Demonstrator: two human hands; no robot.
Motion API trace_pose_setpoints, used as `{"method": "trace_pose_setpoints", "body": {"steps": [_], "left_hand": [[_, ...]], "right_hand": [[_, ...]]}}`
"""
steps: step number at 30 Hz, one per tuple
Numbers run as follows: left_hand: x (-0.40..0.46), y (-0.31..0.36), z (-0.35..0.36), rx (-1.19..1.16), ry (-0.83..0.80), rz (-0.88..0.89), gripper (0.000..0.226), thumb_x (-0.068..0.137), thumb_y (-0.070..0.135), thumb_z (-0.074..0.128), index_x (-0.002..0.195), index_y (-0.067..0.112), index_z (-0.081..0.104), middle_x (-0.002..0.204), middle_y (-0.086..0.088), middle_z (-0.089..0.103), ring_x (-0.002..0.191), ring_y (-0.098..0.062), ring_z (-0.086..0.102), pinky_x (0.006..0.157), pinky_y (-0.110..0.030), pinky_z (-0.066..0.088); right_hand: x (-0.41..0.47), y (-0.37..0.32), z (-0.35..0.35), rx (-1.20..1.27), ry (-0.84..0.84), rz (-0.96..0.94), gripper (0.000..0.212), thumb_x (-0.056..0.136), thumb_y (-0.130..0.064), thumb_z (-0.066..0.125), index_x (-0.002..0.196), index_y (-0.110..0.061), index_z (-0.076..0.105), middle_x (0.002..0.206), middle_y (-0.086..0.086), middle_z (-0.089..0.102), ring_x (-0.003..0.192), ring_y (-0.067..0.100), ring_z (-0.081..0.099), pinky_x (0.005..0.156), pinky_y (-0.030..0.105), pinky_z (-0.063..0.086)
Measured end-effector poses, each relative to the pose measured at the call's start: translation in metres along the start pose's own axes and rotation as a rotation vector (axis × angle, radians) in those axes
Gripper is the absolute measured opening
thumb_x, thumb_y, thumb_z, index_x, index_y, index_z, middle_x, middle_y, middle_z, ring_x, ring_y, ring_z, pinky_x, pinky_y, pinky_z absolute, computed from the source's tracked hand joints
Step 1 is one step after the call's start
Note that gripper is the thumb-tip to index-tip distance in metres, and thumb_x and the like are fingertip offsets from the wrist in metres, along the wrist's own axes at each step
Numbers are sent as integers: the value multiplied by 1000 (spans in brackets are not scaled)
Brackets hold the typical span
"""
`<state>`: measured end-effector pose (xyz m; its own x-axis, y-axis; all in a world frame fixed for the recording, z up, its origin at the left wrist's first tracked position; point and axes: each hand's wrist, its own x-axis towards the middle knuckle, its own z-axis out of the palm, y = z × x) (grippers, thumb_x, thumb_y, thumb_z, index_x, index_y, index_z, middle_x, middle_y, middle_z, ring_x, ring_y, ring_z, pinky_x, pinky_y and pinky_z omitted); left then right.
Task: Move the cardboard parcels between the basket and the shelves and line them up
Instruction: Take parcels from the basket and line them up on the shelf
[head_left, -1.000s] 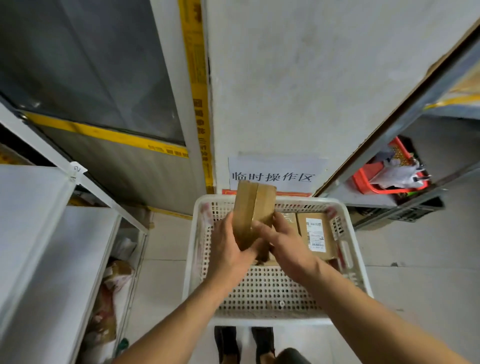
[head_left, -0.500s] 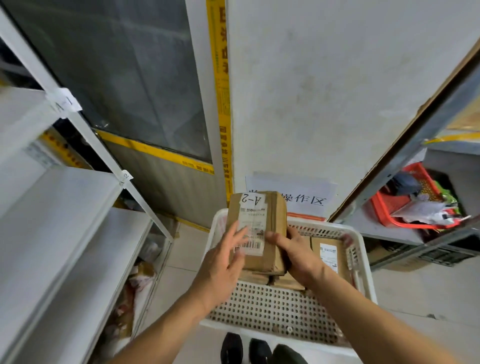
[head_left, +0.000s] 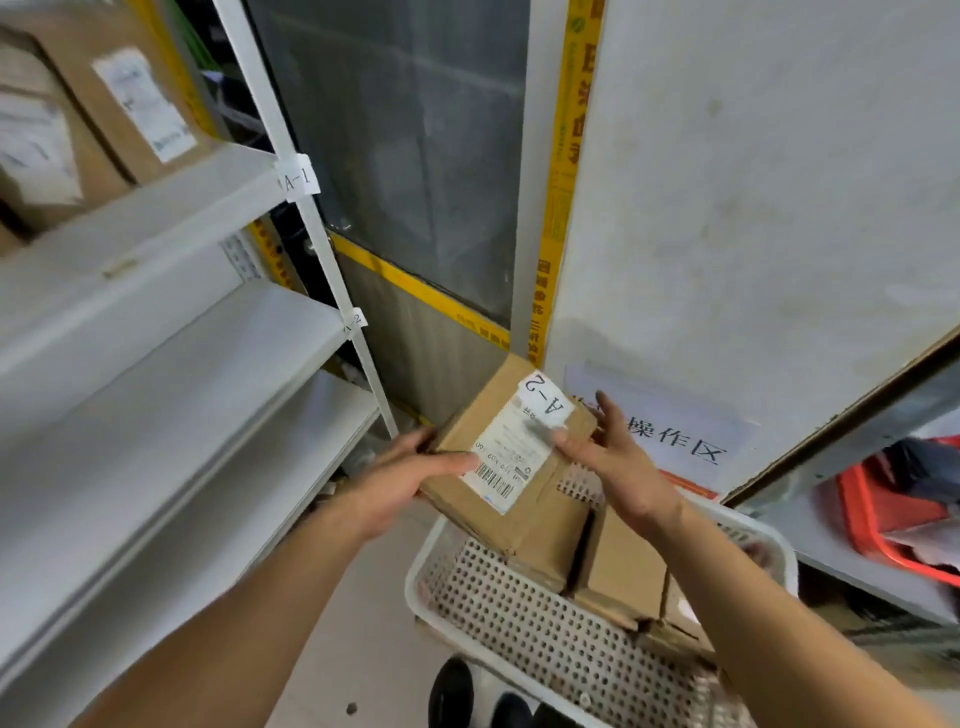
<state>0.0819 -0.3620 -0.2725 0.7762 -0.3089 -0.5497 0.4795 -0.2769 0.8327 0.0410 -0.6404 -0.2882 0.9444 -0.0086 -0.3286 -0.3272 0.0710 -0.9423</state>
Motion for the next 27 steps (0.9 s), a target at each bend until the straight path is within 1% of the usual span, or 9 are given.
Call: {"method": "trace_pose_setpoints", "body": {"steps": [2,5,7,10,16,19,22,25,27], "left_hand": [[-11,13,-17,161,-2,-25,68,64,41,96,124,35,66,126,13,70,117,-13,64,103,-36,48],[-31,36,-37,373,-131,-35,48,76,27,90,119,34,72,110,16,77,115,-14,69,108,-42,49],[-44,45,-47,444,-226,-49,51,78,21,88,126,27,71,114,4,79,111,-18,74,106,-47,54],[-63,52,-66,483,-261,-52,50,82,12,84,129,19,70,115,-5,79,109,-24,75,100,-44,58],[-102,36,-121,395,160,68,68,80,33,90,142,27,62,133,3,68,115,-11,66,93,-24,52],[-126,17,-155,375,548,220,82,73,71,79,145,42,54,146,12,57,130,-10,55,110,-37,47],[-157,-8,-186,225,794,360,84,81,77,69,151,36,48,151,10,53,135,-9,51,111,-34,45],[-186,-38,-206,13,841,381,95,77,81,68,153,28,47,149,8,56,129,-10,58,99,-28,51],[-201,-52,-217,-137,718,383,101,70,82,74,152,30,47,147,6,60,125,-11,64,103,-39,56]], "right_hand": [[6,-32,3,-276,-57,-118,120,70,-65,90,165,-41,21,166,-14,31,146,3,36,117,33,35],[22,-77,28,-711,-392,-169,94,86,-48,83,162,-44,29,162,-16,33,118,-23,47,100,4,35],[36,-91,57,-920,-647,-90,93,87,-52,82,163,-40,30,163,-12,40,125,-15,49,100,6,36],[51,-84,97,-840,-878,96,91,86,-44,84,162,-26,36,158,-1,51,135,8,57,110,26,49],[60,-57,160,-467,-780,89,76,75,-35,94,141,-49,60,143,15,63,125,34,68,108,56,54],[53,-60,195,-298,-679,76,68,75,-34,92,136,-44,66,134,18,70,117,37,72,103,57,56],[46,-69,233,-138,-572,42,63,75,-32,87,135,-34,69,126,14,75,114,34,74,97,49,59],[37,-79,279,10,-520,29,56,83,-29,86,136,-29,68,127,13,75,118,34,72,92,47,59],[30,-87,314,96,-490,23,48,89,-29,79,136,-27,68,128,12,75,117,33,72,88,45,60]]}}
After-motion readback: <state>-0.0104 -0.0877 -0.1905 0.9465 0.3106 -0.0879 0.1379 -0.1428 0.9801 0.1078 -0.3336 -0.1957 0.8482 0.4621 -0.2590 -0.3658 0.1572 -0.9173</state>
